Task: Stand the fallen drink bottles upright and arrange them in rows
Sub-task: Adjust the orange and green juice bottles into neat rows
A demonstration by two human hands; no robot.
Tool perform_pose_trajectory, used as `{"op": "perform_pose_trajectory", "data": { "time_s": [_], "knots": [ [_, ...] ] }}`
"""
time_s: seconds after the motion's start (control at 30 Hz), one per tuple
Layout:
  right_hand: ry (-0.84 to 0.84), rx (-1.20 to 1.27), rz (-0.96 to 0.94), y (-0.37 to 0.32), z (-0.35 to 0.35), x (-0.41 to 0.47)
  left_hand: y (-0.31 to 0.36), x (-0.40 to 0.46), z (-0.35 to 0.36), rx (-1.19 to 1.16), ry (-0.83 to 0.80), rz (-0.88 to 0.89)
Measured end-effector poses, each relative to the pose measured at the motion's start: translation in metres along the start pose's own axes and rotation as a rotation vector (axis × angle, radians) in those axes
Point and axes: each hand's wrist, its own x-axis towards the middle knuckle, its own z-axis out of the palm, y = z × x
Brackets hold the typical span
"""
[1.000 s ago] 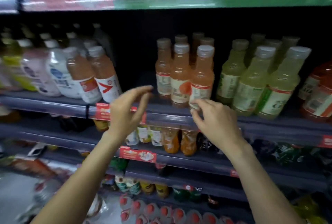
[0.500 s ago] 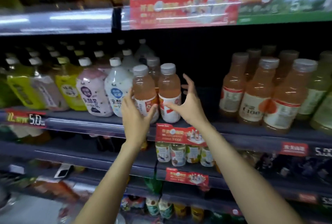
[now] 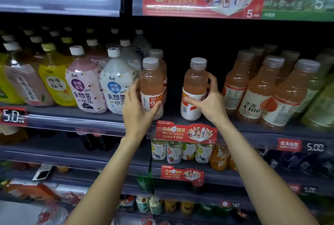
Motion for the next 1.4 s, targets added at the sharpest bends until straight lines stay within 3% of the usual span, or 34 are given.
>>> {"op": "perform_pose_trajectory", "data": {
  "time_s": [0.13, 0.23, 0.33, 0.4, 0.5, 0.57, 0.63, 0.73, 0.83, 0.97, 1.1, 1.17, 1.3, 1.4],
  "knots": [
    [0.037, -0.049, 0.035, 0.01, -0.015, 0.005, 0.009, 0.006, 0.002, -0.118, -0.121, -0.062],
    [0.1, -0.023, 0.008, 0.005, -0.014, -0.005, 0.035, 0.009, 0.012, 0.039, -0.033, -0.147],
    [0.308, -0.249, -0.243, -0.013, -0.012, -0.022, 0.041, 0.016, 0.018, 0.159, 0.057, -0.156],
    [0.352, -0.42, -0.526, -0.026, -0.011, -0.025, 0.028, 0.022, 0.014, 0.069, -0.001, -0.112],
    [0.091, -0.401, -0.719, -0.046, -0.01, -0.006, 0.016, 0.033, -0.005, -0.253, -0.29, -0.076],
    [-0.126, -0.291, -0.605, -0.059, -0.003, 0.01, 0.011, 0.042, -0.014, -0.375, -0.51, -0.062],
    [-0.322, -0.199, -0.45, -0.067, 0.007, 0.023, 0.007, 0.05, -0.016, -0.366, -0.606, -0.059],
    [-0.476, -0.167, -0.362, -0.066, 0.017, 0.033, 0.008, 0.048, -0.014, -0.144, -0.546, -0.017],
    [-0.376, -0.152, -0.319, -0.073, 0.022, 0.033, 0.02, 0.03, -0.008, 0.082, -0.304, 0.033],
    [-0.221, -0.345, -0.329, -0.085, 0.038, 0.028, 0.03, 0.018, -0.004, -0.005, -0.148, -0.017],
    [-0.126, -0.129, -0.3, -0.075, 0.03, 0.037, 0.023, 0.022, -0.011, -0.002, -0.141, -0.009],
    [-0.07, -0.186, -0.344, -0.068, 0.025, 0.046, 0.021, 0.02, -0.013, 0.008, -0.143, 0.006],
    [-0.293, -0.505, -0.331, -0.079, 0.03, 0.072, 0.022, 0.014, -0.018, 0.11, -0.108, 0.051],
    [-0.39, -0.531, -0.293, -0.086, 0.041, 0.089, 0.018, 0.013, -0.022, 0.089, -0.125, 0.054]
  ]
}}
